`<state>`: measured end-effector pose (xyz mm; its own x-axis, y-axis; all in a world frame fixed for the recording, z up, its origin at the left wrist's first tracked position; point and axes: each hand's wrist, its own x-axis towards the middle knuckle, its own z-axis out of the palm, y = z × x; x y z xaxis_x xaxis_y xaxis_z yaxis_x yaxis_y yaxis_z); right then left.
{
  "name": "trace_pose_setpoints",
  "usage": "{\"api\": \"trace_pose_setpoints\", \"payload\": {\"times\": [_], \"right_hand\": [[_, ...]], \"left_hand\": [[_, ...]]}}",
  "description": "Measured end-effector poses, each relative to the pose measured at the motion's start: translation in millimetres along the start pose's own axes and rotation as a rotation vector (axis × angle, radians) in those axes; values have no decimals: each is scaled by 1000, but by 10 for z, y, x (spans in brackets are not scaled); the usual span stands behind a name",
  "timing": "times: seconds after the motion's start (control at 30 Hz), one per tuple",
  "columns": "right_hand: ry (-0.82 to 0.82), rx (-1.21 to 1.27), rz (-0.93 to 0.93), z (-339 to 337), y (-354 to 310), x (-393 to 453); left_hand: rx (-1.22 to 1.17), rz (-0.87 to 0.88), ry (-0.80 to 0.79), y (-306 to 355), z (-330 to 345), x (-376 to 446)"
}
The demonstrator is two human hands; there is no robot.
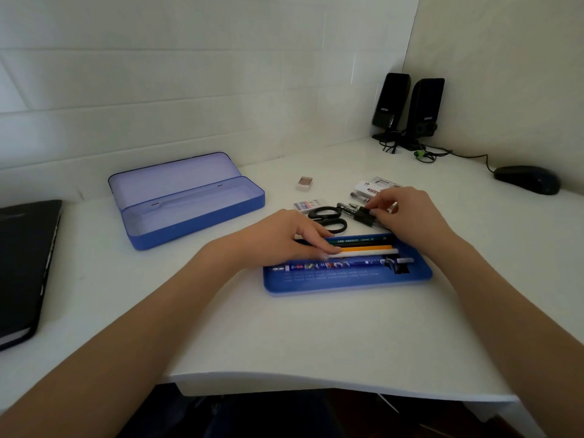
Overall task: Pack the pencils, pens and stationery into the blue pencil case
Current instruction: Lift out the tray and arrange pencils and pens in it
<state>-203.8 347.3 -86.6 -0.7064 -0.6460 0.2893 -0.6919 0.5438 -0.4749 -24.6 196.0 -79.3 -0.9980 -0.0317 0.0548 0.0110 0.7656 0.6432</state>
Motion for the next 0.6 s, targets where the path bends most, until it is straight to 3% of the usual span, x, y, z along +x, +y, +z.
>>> {"api": "trace_pose_setpoints", "payload": {"times": [0.23,0.37,0.6], "right_hand": [[7,23,-2,7,3,-9],[6,21,2,1,0,-8],[7,8,0,7,-13,-13]], "left_hand": [[74,9,55,-20,20,10],[-5,11,125,34,2,-21],[-10,58,-73,160,80,-45]]}}
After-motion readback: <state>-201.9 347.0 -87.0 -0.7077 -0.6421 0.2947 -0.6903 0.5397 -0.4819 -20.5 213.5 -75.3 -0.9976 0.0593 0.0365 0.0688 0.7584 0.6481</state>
